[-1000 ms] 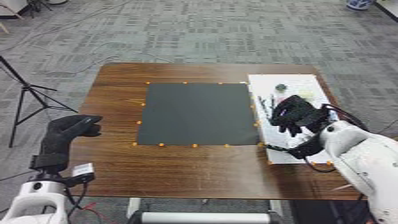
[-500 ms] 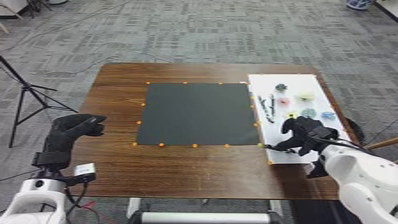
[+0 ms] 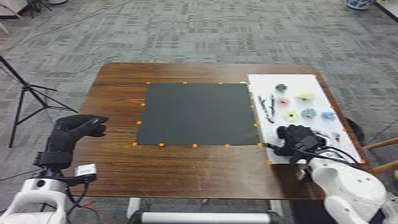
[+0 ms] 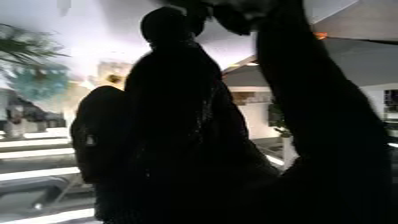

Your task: Arrange flowers

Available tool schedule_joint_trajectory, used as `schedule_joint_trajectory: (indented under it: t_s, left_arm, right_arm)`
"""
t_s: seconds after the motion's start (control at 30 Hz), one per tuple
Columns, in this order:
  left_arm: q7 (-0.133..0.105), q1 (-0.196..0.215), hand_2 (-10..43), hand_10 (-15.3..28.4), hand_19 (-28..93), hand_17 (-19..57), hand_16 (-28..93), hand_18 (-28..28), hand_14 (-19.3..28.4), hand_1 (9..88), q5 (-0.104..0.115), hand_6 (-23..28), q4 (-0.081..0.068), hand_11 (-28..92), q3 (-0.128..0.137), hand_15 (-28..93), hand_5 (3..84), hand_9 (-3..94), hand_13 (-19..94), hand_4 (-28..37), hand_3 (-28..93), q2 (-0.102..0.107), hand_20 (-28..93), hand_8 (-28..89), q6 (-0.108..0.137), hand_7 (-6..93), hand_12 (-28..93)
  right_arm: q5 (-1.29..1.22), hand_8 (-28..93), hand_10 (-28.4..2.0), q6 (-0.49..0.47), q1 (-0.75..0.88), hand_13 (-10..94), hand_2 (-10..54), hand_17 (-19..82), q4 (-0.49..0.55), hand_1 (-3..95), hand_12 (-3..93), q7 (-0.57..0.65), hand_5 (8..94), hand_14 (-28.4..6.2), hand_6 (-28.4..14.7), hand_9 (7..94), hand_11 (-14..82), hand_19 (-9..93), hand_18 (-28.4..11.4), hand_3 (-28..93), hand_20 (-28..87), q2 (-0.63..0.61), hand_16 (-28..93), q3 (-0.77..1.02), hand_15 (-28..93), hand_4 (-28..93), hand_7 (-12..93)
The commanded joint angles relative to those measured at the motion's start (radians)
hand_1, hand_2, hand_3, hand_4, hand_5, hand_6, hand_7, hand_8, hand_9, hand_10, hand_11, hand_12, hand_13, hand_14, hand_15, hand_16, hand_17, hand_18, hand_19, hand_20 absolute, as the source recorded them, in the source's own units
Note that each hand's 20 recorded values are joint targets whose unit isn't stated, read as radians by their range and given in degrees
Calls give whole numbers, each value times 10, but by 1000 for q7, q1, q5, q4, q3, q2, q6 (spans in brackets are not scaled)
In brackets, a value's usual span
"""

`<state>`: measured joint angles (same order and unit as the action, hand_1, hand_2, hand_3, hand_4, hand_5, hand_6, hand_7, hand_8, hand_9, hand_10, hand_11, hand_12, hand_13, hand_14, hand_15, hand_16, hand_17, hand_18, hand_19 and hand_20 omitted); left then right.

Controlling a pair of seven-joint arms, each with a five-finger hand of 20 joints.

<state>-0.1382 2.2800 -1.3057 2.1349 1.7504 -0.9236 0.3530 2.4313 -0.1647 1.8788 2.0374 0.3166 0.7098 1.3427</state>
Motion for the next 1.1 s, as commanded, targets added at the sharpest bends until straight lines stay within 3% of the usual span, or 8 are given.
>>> schedule_joint_trajectory:
  t_s: [0.03,0.23,0.5,0.63,0.7,0.83,0.97,1.1]
  left_arm:
    - [8,-10,-5,159,557,90,35,189,193,322,-7,28,2,323,3,585,611,614,490,-144,643,-5,570,-71,-29,218,189]
    - [10,-6,-3,160,557,92,35,189,193,322,-4,30,6,322,9,584,610,613,492,-144,642,-7,568,-70,-36,216,189]
    - [9,-4,0,160,557,93,36,190,193,322,3,31,3,322,12,582,610,613,493,-144,639,-4,568,-69,-39,214,189]
    - [7,-6,0,160,557,93,36,190,193,321,45,31,-6,322,20,581,610,614,495,-143,639,13,568,-68,-35,214,188]
    - [6,-8,1,160,557,93,36,190,193,321,52,31,-6,322,23,582,610,614,495,-142,639,15,568,-68,-29,213,188]
    - [8,0,1,160,558,93,37,190,193,321,50,31,-3,323,26,582,609,613,496,-142,639,13,568,-68,-32,213,189]
    - [12,13,1,160,558,93,37,190,194,321,35,31,2,323,25,583,608,614,496,-142,639,4,568,-68,-32,213,189]
    - [16,12,1,160,559,93,37,190,193,319,8,31,4,323,27,583,608,613,495,-141,639,5,569,-68,-42,213,189]
  right_arm:
    - [3,235,-92,25,8,937,-95,705,-61,678,391,8,643,-23,-20,917,205,931,-59,423,373,-14,274,-71,530,-91,333]
    - [-127,208,-101,-72,-5,937,-90,724,-50,687,258,28,735,-24,-31,924,281,921,-52,467,343,4,242,-44,543,-96,222]
    - [-471,214,-110,23,-19,937,-81,727,-32,689,244,45,747,-24,-44,928,285,926,-54,486,350,35,240,40,555,-96,205]
    - [-539,216,-113,85,-24,937,-85,730,-1,686,243,46,750,-22,-48,931,286,930,-57,501,364,48,235,90,567,-99,207]
    - [-545,217,-113,102,-26,937,-86,731,12,686,243,39,751,-21,-50,932,286,930,-57,506,368,49,234,109,570,-100,207]
    - [-579,217,-114,109,-30,937,-88,732,37,684,244,34,753,-21,-51,933,286,931,-58,512,373,63,233,143,572,-100,208]
    - [-513,220,-115,48,-35,937,-91,732,46,680,245,34,755,-21,-53,933,286,932,-57,520,376,68,233,157,573,-98,213]
    - [-360,236,-108,33,61,937,-95,719,76,604,329,2,728,-26,-38,912,235,932,-57,547,376,41,264,204,544,-85,262]
